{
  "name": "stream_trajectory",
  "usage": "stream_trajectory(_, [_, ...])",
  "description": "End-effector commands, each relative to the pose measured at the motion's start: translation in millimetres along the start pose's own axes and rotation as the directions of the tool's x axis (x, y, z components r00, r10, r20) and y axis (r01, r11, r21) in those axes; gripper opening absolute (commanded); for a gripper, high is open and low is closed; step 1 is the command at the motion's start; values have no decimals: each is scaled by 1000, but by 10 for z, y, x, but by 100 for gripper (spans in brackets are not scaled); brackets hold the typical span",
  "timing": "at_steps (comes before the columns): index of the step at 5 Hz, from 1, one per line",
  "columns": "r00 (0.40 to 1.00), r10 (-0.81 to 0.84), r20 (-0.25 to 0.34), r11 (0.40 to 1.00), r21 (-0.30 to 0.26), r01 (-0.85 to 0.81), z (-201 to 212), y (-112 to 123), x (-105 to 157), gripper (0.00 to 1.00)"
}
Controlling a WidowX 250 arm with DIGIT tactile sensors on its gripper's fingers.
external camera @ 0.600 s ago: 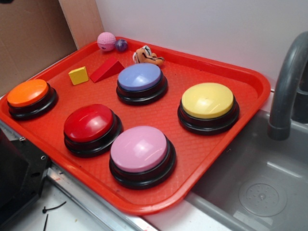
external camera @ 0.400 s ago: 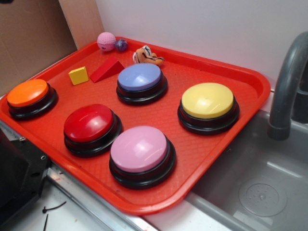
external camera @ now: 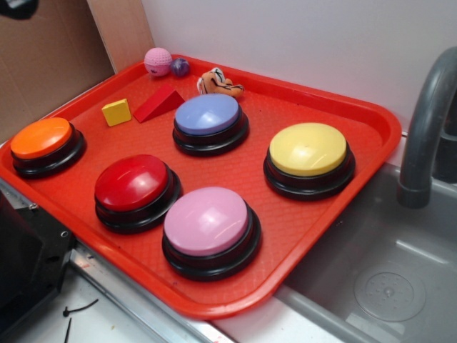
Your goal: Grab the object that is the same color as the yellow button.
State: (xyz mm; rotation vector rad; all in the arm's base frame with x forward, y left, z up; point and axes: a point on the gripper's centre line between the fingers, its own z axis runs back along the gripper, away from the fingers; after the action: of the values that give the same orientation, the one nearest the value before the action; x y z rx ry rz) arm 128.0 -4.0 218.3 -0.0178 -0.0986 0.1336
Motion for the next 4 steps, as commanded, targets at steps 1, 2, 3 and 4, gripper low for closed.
stream_trajectory(1, [968, 244, 65, 969, -62, -240, -378, 373, 243, 100])
stream_trajectory(2, [940, 332, 75, 943, -7, -333, -639, 574, 395, 100])
stream_trajectory(3, [888, 440, 133, 897, -12, -443, -945, 707, 526, 100])
stream_trajectory(4, [809, 550, 208, 824, 22, -566, -1159, 840, 632, 100])
